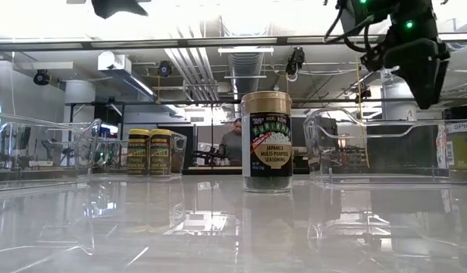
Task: Sort spices by type
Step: Adjust the black seasoning bottle in the middle right transparent bin, then put the bottom gold seasoning bottle into the middle left transparent bin
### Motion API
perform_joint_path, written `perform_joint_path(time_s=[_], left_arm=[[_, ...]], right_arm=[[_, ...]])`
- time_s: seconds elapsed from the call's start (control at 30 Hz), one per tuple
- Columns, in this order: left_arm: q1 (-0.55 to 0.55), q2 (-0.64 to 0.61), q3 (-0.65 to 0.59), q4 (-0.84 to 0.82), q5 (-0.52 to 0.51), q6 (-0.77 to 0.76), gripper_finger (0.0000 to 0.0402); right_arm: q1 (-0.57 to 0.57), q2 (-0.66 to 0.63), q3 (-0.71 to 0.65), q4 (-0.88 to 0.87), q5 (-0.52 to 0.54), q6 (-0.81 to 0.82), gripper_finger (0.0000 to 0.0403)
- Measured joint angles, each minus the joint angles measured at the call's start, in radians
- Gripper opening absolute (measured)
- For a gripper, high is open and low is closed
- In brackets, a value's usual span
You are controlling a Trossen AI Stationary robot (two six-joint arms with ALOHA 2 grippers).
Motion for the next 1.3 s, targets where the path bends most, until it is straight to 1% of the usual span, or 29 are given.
perform_joint_path(time_s=[0.17, 0.27, 0.3, 0.37, 0.47, 0.6, 0.67, 0.77, 0.87, 1.0, 1.07, 1.17, 1.3], left_arm=[[-0.004, 0.0, 0.089, -0.001, -0.019, 0.006, 0.0256], [-0.036, -0.001, 0.134, -0.015, 0.026, -0.009, 0.0256], [-0.054, -0.001, 0.145, -0.017, 0.047, -0.022, 0.0256], [-0.101, -0.001, 0.16, -0.026, 0.09, -0.076, 0.0256], [-0.196, -0.001, 0.164, -0.074, 0.141, -0.202, 0.0256], [-0.356, 0.018, 0.151, -0.125, 0.135, -0.394, 0.0256], [-0.434, 0.055, 0.153, -0.111, 0.121, -0.47, 0.0256], [-0.53, 0.144, 0.187, -0.114, 0.12, -0.53, 0.0256], [-0.603, 0.238, 0.239, -0.189, 0.126, -0.602, 0.0256], [-0.659, 0.359, 0.323, -0.394, 0.184, -0.809, 0.0256], [-0.687, 0.416, 0.358, -0.473, 0.22, -0.895, 0.0256], [-0.73, 0.489, 0.389, -0.523, 0.269, -0.964, 0.0256], [-0.761, 0.564, 0.39, -0.523, 0.322, -1.046, 0.0256]], right_arm=[[0.0, 0.0, 0.02, 0.002, 0.002, 0.005, 0.0364], [0.002, 0.0, 0.057, 0.01, 0.007, 0.012, 0.0364], [0.003, 0.0, 0.077, 0.011, 0.027, 0.013, 0.0364], [0.008, 0.0, 0.124, 0.013, 0.091, 0.02, 0.0363], [0.014, 0.0, 0.205, 0.015, 0.227, 0.038, 0.0364], [0.016, 0.0, 0.3, 0.045, 0.379, 0.035, 0.0364], [0.015, 0.0, 0.33, 0.082, 0.434, -0.004, 0.0364], [0.009, 0.0, 0.348, 0.157, 0.487, -0.087, 0.0364], [0.0, 0.0, 0.351, 0.239, 0.516, -0.164, 0.0363], [0.0, 0.0, 0.351, 0.349, 0.549, -0.196, 0.0364], [0.0, 0.0, 0.35, 0.405, 0.55, -0.22, 0.0363], [0.0, 0.0, 0.349, 0.464, 0.549, -0.24, 0.0363], [0.003, 0.0, 0.349, 0.477, 0.549, -0.249, 0.0364]])
